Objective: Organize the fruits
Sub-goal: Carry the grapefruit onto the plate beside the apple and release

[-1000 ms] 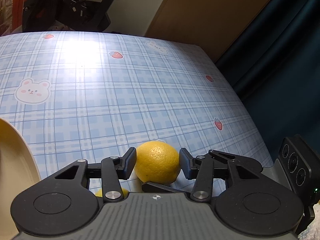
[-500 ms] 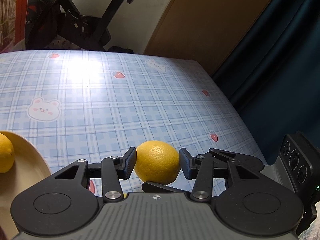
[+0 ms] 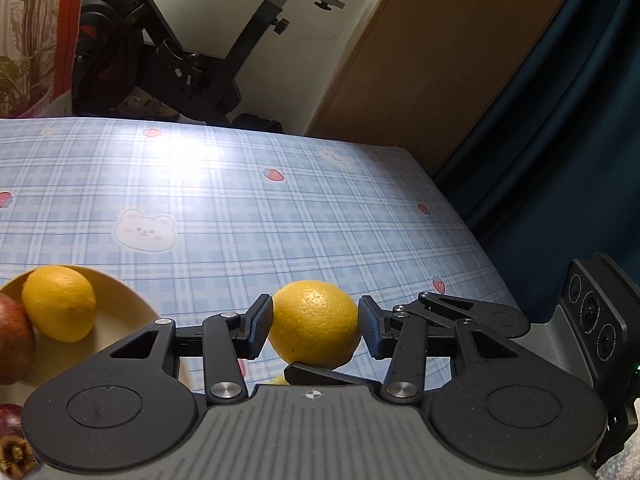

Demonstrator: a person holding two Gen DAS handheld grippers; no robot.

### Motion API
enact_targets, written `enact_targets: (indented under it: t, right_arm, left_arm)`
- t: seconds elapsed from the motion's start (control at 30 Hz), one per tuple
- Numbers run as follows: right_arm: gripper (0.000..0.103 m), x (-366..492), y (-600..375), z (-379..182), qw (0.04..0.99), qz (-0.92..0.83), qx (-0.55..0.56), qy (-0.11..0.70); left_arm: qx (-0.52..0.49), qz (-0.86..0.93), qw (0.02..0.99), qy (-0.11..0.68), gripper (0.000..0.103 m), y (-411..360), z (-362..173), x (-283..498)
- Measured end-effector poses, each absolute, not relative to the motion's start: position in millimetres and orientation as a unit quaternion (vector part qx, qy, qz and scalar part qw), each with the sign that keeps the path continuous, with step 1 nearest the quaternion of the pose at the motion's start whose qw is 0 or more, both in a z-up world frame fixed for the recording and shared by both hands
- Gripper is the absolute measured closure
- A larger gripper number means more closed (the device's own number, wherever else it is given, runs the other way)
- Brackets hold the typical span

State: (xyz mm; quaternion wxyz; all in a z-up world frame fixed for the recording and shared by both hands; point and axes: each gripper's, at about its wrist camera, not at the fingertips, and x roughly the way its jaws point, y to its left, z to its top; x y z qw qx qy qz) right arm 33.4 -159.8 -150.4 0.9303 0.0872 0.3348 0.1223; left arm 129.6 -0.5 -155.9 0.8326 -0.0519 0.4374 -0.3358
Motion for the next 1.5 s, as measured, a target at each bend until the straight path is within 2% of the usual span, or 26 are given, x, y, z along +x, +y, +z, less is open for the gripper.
enact_targets:
  t: [0.5,0.8,1.5]
  right_arm:
    - [0.045,81,-83,-146,0.922,0.176,0.04,0.342]
    - [0.045,104,-42,-162,0.909,0.211,0.03,0.358]
    - [0.045,121,-20,-183,0.906,0.202,0.027,0.371]
  left_arm:
    - [-0.082,-0.292,0.846,0.438,0.053,81,-149,139]
    - [-0.076,-0.257,0.848,0.458,0.053,121,-157,143]
    - [-0.094,-0.219,0.853,0.465,0.055,144,-170,146]
